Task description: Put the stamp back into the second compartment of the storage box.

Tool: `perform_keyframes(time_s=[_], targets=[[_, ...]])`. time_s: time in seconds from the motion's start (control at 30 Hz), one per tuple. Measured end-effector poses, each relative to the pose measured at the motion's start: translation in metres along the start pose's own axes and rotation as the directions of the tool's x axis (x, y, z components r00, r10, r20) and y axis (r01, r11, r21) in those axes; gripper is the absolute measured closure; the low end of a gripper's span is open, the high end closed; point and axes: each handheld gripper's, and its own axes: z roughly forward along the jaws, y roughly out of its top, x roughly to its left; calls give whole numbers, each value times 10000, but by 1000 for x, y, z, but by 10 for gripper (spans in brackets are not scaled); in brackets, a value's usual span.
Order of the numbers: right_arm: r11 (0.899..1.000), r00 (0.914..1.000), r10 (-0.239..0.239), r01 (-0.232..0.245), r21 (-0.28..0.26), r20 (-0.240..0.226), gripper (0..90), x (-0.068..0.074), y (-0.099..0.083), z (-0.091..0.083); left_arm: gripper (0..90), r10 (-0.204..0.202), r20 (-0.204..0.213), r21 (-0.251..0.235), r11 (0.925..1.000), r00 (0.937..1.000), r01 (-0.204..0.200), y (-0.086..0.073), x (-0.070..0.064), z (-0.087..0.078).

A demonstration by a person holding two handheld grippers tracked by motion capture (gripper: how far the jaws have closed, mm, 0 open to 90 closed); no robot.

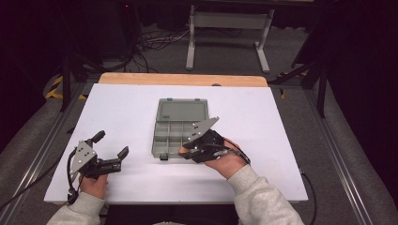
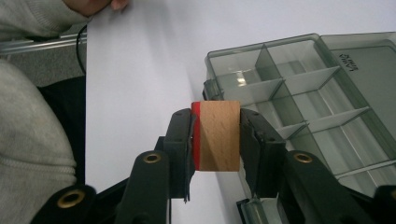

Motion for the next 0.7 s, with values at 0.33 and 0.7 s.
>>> perform_keyframes(time_s=[0.33,0.7], targets=[[9983,9984,444,-430,-401,349,663,-10,6,2,4,-24,14,-4,10000,10000,24,0,0,0],[9972,9941,723,-705,-251,805,663,-23,23,13,4,-11,16,-8,10000,10000,11,0,0,0]])
